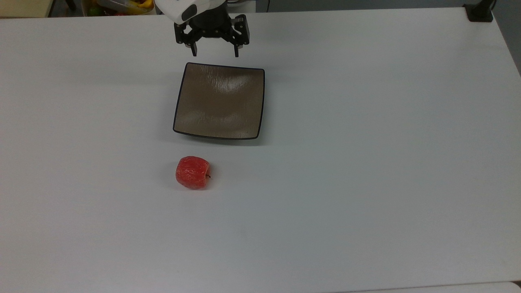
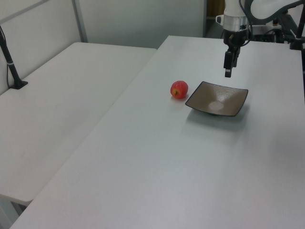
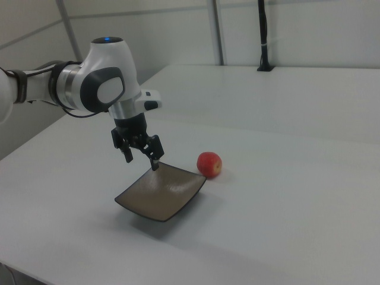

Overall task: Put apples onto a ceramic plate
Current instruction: 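Move the open gripper over the plate toward the red apple, then lower the gripper onto the red apple and close on it, then lift the apple and carry it onto the brown plate, then open the gripper to release the apple and raise it away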

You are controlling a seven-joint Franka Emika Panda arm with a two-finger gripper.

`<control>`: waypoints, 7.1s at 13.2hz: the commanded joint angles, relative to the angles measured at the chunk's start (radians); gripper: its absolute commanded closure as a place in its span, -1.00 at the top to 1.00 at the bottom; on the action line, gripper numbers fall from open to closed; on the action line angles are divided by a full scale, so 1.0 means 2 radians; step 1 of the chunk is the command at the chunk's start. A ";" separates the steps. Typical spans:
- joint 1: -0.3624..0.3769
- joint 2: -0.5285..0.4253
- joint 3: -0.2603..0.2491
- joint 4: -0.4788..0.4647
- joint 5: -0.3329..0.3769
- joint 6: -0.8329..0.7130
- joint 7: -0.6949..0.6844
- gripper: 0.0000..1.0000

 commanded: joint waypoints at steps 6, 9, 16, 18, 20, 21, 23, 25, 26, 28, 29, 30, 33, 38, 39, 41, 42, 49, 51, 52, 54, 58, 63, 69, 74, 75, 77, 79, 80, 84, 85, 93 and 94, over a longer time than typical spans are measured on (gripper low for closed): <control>0.005 0.000 -0.004 -0.001 0.007 0.016 -0.005 1.00; 0.001 0.064 -0.004 0.077 0.008 0.024 0.003 1.00; -0.010 0.193 -0.005 0.187 -0.023 0.136 0.083 1.00; -0.012 0.223 -0.005 0.212 -0.063 0.139 0.099 1.00; -0.011 0.242 -0.005 0.215 -0.098 0.161 0.099 1.00; -0.011 0.247 -0.005 0.215 -0.110 0.163 0.100 1.00; -0.010 0.260 -0.005 0.227 -0.119 0.168 0.113 1.00; -0.010 0.278 -0.005 0.247 -0.126 0.168 0.123 1.00; -0.010 0.281 -0.004 0.247 -0.139 0.169 0.132 1.00; -0.008 0.292 -0.004 0.248 -0.159 0.170 0.144 1.00; -0.007 0.299 -0.004 0.248 -0.167 0.170 0.146 1.00; -0.007 0.302 -0.004 0.248 -0.171 0.170 0.149 1.00; -0.006 0.314 -0.002 0.258 -0.177 0.170 0.163 1.00; -0.006 0.324 0.000 0.260 -0.182 0.171 0.170 1.00; -0.006 0.328 0.000 0.268 -0.185 0.170 0.170 1.00; -0.006 0.334 0.000 0.269 -0.192 0.171 0.176 1.00; -0.006 0.338 0.001 0.269 -0.200 0.172 0.182 1.00; -0.006 0.344 0.002 0.268 -0.228 0.193 0.202 0.10; -0.009 0.338 0.006 0.268 -0.226 0.193 0.202 0.11; -0.013 0.330 0.007 0.266 -0.224 0.192 0.202 0.12; -0.026 0.300 0.019 0.252 -0.219 0.190 0.203 0.12; -0.032 0.212 0.031 0.163 -0.189 0.185 0.200 0.26; -0.026 0.147 0.042 0.098 -0.147 0.118 0.142 0.25; -0.018 0.147 0.052 0.090 -0.143 0.080 0.122 1.00; -0.019 0.140 0.053 0.091 -0.132 0.072 0.123 1.00; -0.019 0.132 0.053 0.092 -0.111 0.058 0.123 1.00; -0.020 0.105 0.053 0.097 -0.080 0.009 0.126 1.00; -0.020 0.071 0.050 0.092 -0.066 -0.025 0.123 1.00; -0.019 0.055 0.045 0.087 -0.058 -0.036 0.121 1.00; 0.006 0.000 -0.016 0.055 -0.010 -0.042 0.012 1.00; 0.010 -0.004 -0.023 0.055 -0.008 -0.051 -0.002 1.00; 0.010 0.005 -0.024 0.057 -0.008 -0.049 -0.008 1.00; 0.010 0.005 -0.024 0.057 -0.008 -0.049 -0.008 1.00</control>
